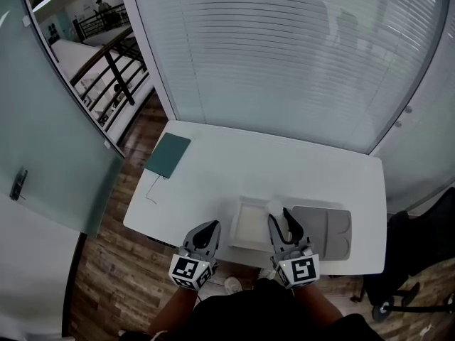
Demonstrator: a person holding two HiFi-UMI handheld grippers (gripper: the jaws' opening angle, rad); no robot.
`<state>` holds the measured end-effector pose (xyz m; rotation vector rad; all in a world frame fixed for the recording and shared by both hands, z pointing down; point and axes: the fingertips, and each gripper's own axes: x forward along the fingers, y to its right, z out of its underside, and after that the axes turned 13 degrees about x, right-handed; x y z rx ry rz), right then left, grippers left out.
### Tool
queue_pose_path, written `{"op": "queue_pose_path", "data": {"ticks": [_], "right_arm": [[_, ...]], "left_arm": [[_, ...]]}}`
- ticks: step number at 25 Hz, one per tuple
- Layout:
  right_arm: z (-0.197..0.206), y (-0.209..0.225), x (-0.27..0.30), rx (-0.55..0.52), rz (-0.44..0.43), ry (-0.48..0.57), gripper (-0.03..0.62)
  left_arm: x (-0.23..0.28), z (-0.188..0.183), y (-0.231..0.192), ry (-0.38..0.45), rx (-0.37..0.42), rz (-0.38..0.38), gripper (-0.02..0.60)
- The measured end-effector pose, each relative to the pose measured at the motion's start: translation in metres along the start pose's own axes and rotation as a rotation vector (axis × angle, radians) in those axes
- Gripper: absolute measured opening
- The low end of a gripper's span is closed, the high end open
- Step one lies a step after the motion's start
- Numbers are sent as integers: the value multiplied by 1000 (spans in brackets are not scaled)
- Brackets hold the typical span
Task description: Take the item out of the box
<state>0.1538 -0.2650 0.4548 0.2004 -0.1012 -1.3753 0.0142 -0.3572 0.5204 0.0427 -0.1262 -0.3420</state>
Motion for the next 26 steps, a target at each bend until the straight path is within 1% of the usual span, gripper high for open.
{"op": "queue_pose_path", "data": {"ticks": [2,6,11,16,20,26], "right_arm": [[-2,2,0,-7,17,-5,143],[-8,2,-2,-24,24,-1,143],[-10,1,-4,-22,9,25,143],[-9,1,-3,-34,20,7,143],[-7,-2,-3,-35,-6,25,143],[-7,-4,-4,-35,-4,17,143]], "left_arm": [[1,-2,0,4,4,3,12],[1,-2,2,6,6,8,12],[-1,-3,5,5,8,14,12],[-3,-1,6,1,7,16,12],[-6,-1,7,1,8,14,12],[-8,-1,7,3,10,10,12]]}}
